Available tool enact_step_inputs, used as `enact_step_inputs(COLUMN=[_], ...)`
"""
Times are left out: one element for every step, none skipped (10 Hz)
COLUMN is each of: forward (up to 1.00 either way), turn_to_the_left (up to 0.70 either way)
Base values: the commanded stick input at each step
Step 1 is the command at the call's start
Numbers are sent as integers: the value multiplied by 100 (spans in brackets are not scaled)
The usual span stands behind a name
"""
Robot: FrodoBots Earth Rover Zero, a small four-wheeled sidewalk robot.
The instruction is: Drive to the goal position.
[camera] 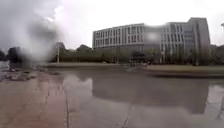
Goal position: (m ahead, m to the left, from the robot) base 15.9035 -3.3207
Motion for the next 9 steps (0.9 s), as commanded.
enact_step_inputs(forward=[70, 70, 70, 70, 70, 70, 70, 70, 70], turn_to_the_left=[0, 0, 0, 0, 0, -4, -26, -35, -35])
